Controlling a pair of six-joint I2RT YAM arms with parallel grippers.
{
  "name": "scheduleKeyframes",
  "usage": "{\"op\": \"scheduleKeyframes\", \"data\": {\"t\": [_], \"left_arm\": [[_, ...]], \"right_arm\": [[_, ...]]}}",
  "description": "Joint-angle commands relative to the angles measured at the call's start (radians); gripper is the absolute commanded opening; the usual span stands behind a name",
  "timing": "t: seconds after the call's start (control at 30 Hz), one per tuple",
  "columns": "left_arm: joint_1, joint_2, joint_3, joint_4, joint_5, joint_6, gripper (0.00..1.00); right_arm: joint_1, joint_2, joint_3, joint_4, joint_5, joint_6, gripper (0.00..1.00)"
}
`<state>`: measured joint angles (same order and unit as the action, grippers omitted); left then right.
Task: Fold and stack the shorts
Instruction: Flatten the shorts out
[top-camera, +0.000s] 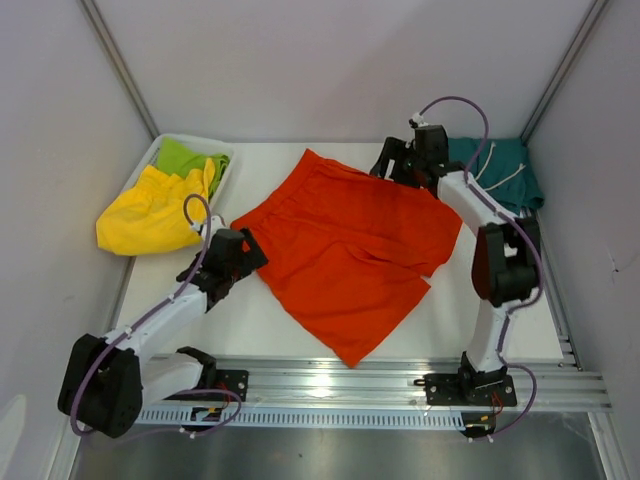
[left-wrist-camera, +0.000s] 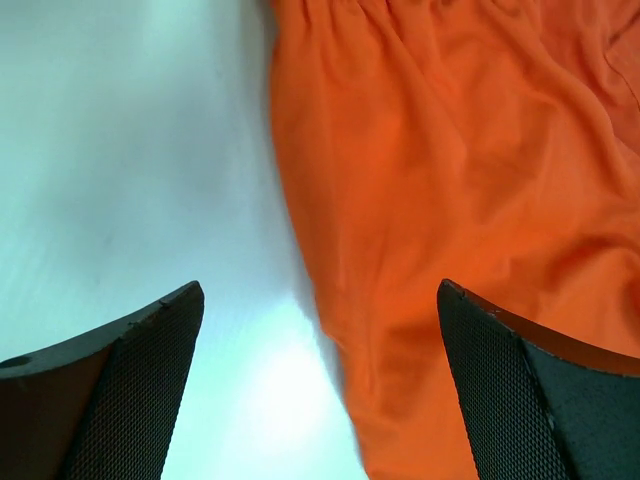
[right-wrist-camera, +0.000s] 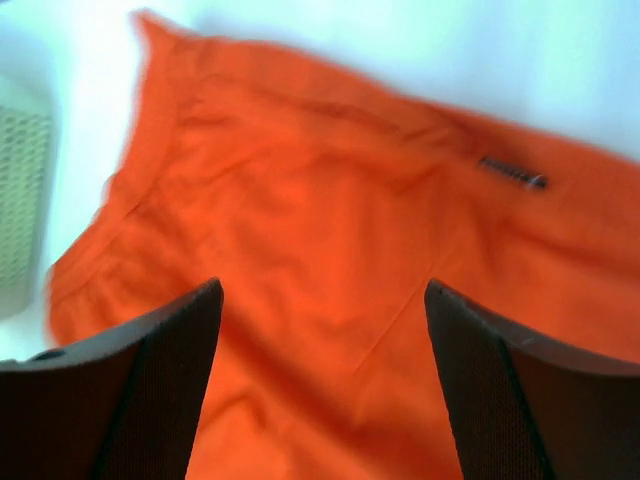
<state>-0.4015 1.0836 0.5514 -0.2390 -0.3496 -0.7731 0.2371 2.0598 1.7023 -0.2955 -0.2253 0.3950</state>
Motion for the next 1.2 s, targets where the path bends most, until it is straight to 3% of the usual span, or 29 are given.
{"op": "scheduleKeyframes", "data": {"t": [0.0,0.1,0.13,0.23,0.53,0.73,0.9,1.17], "left_arm": [[0.087,0.024,0.03,0.079,0.096,0.073,0.99],[0.17,0.078,0.036,0.133,0.141,0.092,0.99],[0.188,0.091,0.038,0.147,0.144,0.101,0.99],[0.205,0.162,0.074,0.187,0.17,0.11,0.99],[0.211,0.36,0.147,0.297,0.164,0.098,0.99],[0.222,0.426,0.176,0.349,0.149,0.077,0.99],[0.228,0.498,0.228,0.371,0.089,0.084,0.97],[0.237,0.578,0.288,0.377,0.09,0.071,0.82]], "right_arm": [[0.068,-0.292,-0.233,0.078,-0.006,-0.035,0.84],[0.155,-0.494,-0.425,0.13,0.07,-0.019,0.83],[0.241,-0.542,-0.549,0.165,0.122,-0.013,0.83],[0.443,-0.689,-0.708,0.148,0.28,-0.004,0.82],[0.846,-0.946,-0.914,-0.034,0.537,0.088,0.79],[1.034,-0.939,-0.989,-0.088,0.652,0.18,0.74],[1.157,-0.796,-0.974,-0.105,0.74,0.211,0.67],[1.177,-0.787,-0.987,-0.102,0.735,0.229,0.57]]}}
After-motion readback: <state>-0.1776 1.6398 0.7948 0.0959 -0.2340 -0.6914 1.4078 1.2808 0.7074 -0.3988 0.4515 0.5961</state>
